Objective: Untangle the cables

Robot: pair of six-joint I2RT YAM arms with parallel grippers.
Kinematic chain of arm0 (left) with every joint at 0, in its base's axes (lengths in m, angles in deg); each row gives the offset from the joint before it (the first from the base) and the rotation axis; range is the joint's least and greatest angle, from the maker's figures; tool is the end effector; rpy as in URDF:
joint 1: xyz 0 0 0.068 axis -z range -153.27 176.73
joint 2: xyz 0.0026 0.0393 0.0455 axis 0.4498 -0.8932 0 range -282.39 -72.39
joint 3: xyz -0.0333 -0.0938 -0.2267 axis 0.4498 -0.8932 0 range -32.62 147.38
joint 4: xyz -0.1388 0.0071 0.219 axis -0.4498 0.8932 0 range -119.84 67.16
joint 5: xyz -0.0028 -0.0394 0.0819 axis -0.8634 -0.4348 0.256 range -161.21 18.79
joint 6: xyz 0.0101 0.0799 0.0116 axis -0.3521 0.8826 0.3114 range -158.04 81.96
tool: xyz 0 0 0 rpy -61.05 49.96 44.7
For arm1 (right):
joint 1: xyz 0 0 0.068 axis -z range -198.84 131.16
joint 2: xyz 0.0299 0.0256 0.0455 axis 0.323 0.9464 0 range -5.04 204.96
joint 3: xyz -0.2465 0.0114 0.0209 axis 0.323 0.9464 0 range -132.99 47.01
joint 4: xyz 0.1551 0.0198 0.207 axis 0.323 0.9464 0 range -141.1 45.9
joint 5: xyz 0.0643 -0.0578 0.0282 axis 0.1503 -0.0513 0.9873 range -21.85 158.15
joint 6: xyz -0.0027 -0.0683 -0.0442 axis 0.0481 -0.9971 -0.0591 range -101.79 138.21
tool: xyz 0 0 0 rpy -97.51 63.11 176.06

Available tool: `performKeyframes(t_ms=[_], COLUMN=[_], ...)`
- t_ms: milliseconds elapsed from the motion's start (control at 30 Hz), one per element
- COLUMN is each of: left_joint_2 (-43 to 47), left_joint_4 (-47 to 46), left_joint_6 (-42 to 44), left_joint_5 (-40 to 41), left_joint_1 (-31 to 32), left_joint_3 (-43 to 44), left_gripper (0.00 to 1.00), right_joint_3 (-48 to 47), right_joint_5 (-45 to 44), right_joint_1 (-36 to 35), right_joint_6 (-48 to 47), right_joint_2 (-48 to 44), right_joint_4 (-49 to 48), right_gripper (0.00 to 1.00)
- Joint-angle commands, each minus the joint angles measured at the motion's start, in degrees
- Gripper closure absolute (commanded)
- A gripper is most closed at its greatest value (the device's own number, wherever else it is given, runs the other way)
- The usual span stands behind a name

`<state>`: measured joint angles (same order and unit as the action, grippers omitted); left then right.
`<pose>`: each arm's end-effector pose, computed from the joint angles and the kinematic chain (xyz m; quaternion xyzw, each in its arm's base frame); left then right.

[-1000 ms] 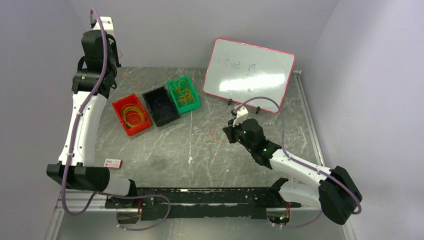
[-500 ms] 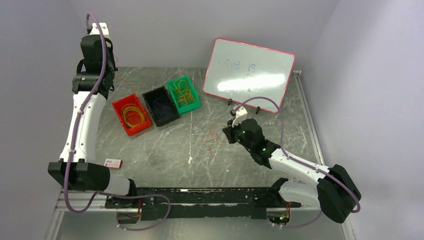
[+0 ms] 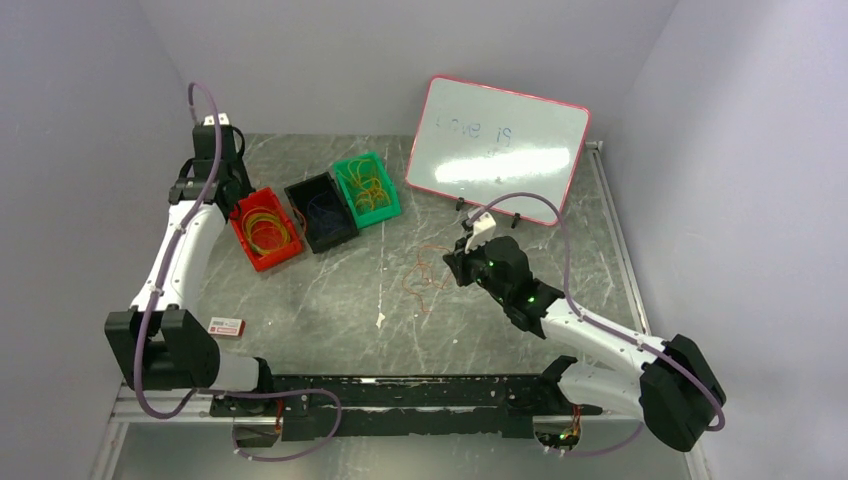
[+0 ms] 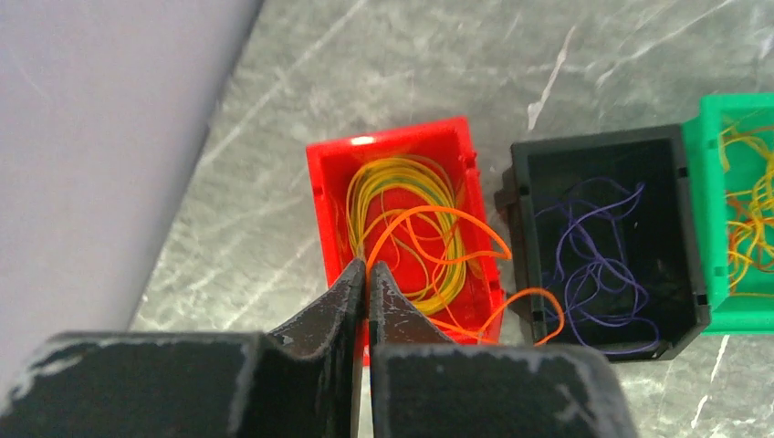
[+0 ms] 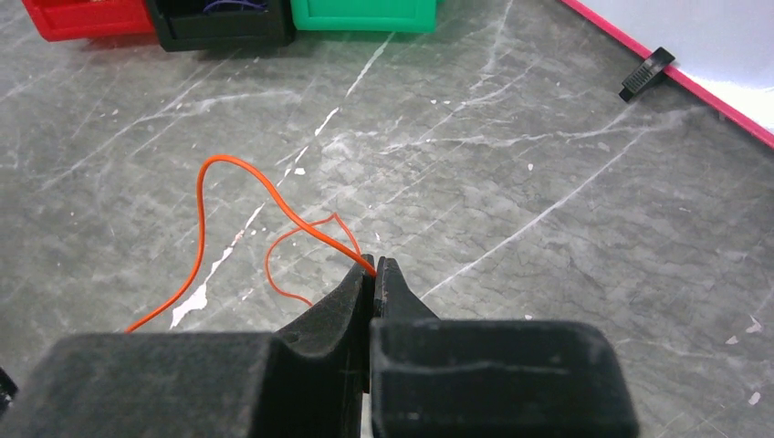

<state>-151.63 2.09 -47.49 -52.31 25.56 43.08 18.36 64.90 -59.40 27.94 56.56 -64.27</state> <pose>0.3357 0.0297 0.3103 -0.1560 0.8661 0.1129 0.4612 0.2148 0.1785 0.1921 -0.2016 0.7927 0.2234 0.5302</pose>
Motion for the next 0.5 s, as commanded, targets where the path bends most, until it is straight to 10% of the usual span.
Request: performKeyframes(t_ms=[0,467], left_joint_2=[0.03,1.9], left_joint_4=[-1.29,-3.02], left_joint_6=[-6.27,-5.91], left_joint_5=[-3.44,5.63], left_joint_1=[-2.68,-12.23], left_joint_3=[-4.18,-4.36], left_gripper=[0.93,0.93], right_joint_3=[-1.62,-2.21], right_joint_5=[1.26,0.22], right_joint_1=[0.14,0.18], right_joint_6=[-1.4,-1.13], right_joint_2=[-1.05,-0.32], right_joint_4=[-0.13,1.43], right_gripper=[1.0,0.95])
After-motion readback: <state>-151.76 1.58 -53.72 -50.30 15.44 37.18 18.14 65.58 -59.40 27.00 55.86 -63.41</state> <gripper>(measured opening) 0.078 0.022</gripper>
